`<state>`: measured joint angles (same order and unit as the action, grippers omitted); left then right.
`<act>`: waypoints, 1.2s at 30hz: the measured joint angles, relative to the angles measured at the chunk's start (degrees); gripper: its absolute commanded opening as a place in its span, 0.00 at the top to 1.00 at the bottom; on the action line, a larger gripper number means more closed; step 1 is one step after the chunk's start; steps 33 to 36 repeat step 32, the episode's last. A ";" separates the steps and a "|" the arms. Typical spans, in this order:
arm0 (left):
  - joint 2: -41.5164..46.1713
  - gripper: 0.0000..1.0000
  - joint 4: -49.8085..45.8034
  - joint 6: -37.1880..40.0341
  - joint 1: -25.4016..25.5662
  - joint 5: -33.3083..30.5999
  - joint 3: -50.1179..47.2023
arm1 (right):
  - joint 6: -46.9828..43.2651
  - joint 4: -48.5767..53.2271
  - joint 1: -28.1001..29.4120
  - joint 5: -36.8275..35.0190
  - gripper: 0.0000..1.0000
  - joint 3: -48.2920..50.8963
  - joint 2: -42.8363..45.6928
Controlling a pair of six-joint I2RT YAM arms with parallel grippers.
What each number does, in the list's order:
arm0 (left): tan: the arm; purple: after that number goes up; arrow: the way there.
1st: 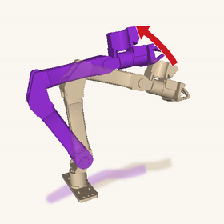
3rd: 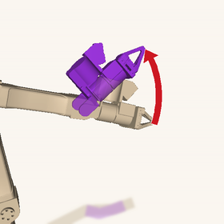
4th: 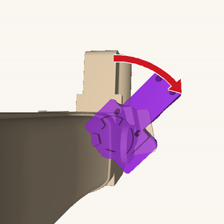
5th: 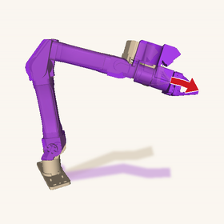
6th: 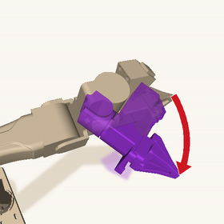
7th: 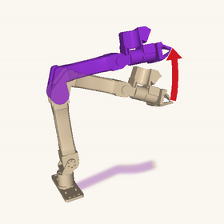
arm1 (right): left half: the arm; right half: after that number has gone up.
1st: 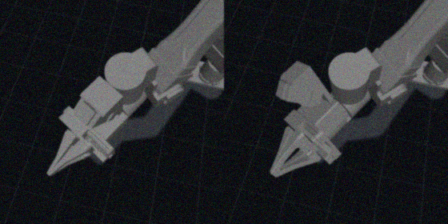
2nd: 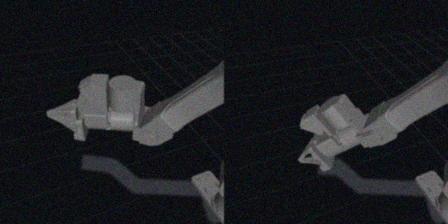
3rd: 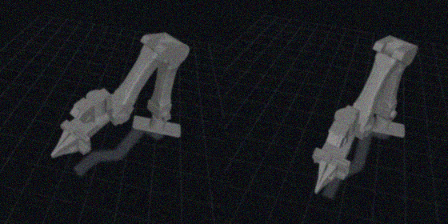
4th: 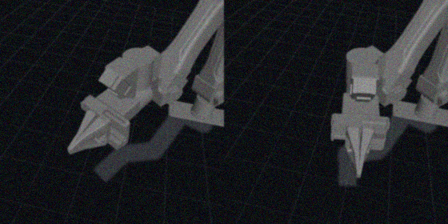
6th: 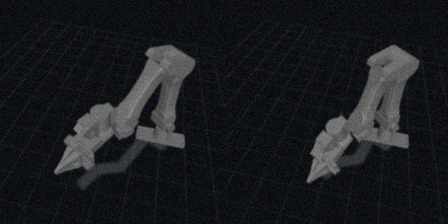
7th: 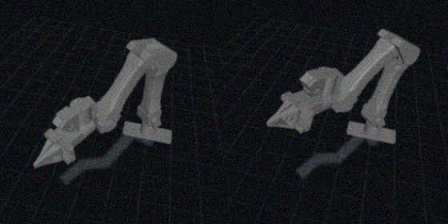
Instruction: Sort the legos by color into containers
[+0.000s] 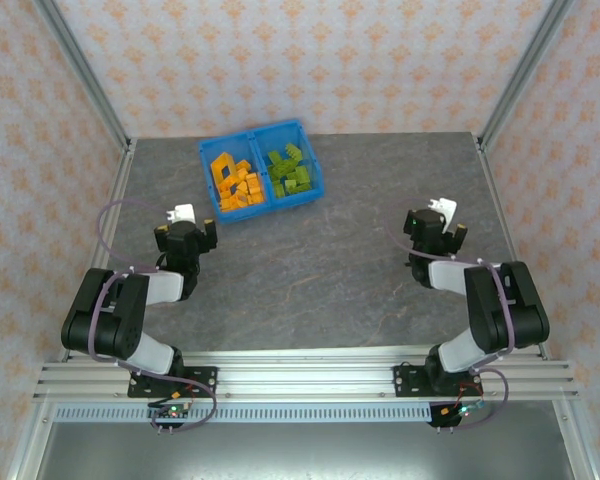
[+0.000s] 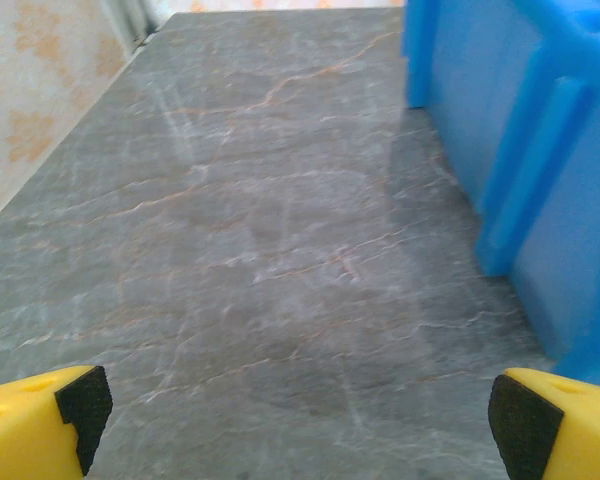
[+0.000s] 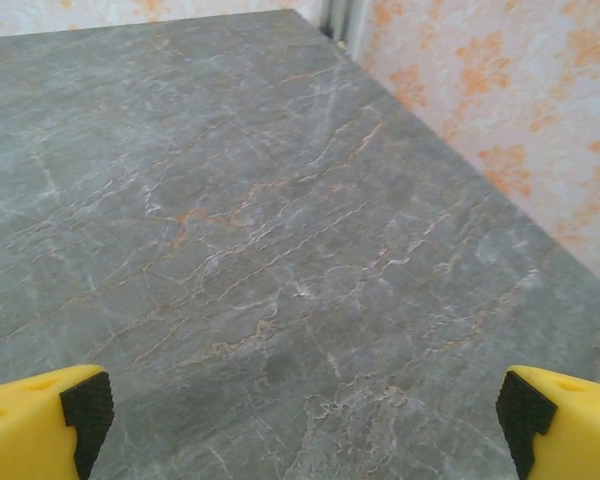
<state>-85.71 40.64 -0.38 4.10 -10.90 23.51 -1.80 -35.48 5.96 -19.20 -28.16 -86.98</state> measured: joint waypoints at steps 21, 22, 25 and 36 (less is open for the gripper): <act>0.00 0.00 0.81 0.50 -0.13 4.55 0.00 | 0.22 -7.91 -4.17 12.22 0.01 5.22 -0.81; 0.00 0.00 0.81 0.50 -0.13 4.55 0.00 | 0.22 -7.93 -4.17 12.20 0.01 5.22 -0.81; 0.00 0.00 0.81 0.48 -0.13 4.55 0.00 | 0.20 -7.91 -4.11 12.20 0.01 5.22 -0.81; 0.00 0.00 0.81 0.50 -0.13 4.55 0.00 | 0.20 -7.91 -4.00 12.20 0.01 5.11 -0.81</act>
